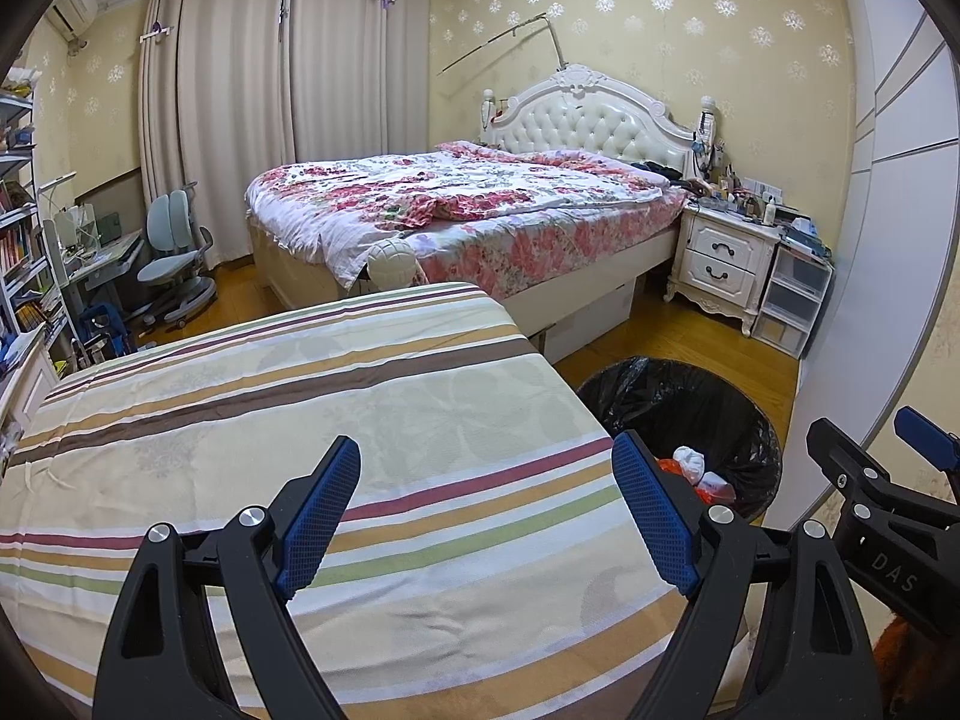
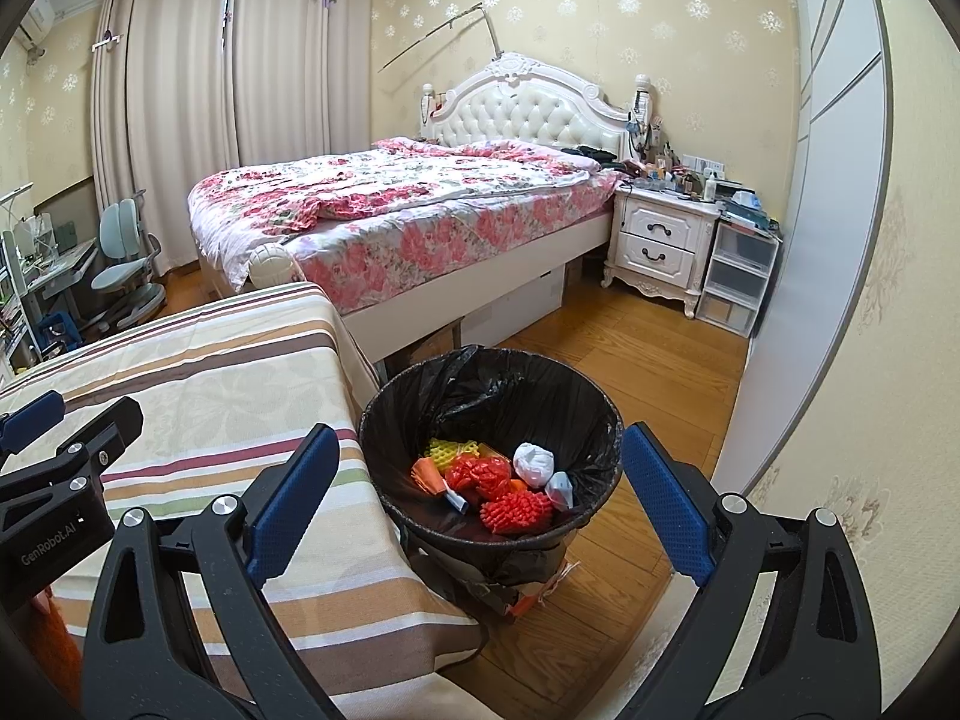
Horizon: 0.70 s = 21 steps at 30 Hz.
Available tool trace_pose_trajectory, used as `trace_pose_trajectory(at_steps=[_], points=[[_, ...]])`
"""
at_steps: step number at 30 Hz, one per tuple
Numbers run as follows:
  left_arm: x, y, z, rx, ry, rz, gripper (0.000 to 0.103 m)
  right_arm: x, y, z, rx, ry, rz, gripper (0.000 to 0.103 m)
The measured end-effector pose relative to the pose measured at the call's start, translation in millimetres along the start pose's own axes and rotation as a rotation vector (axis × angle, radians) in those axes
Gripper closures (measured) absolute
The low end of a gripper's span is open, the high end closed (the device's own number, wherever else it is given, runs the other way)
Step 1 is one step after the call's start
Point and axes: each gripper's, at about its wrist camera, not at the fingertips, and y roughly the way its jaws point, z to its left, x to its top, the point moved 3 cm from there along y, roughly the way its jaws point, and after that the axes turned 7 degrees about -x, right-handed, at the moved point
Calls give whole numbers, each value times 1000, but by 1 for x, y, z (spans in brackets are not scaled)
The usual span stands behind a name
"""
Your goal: Collect trash
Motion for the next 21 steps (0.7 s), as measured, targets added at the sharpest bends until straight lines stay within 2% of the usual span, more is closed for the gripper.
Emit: trace_pose_trajectory(at_steps=[21], points=[[-3,-1,-1,2,0,-5,20,0,0,0,0,-1,0,10]])
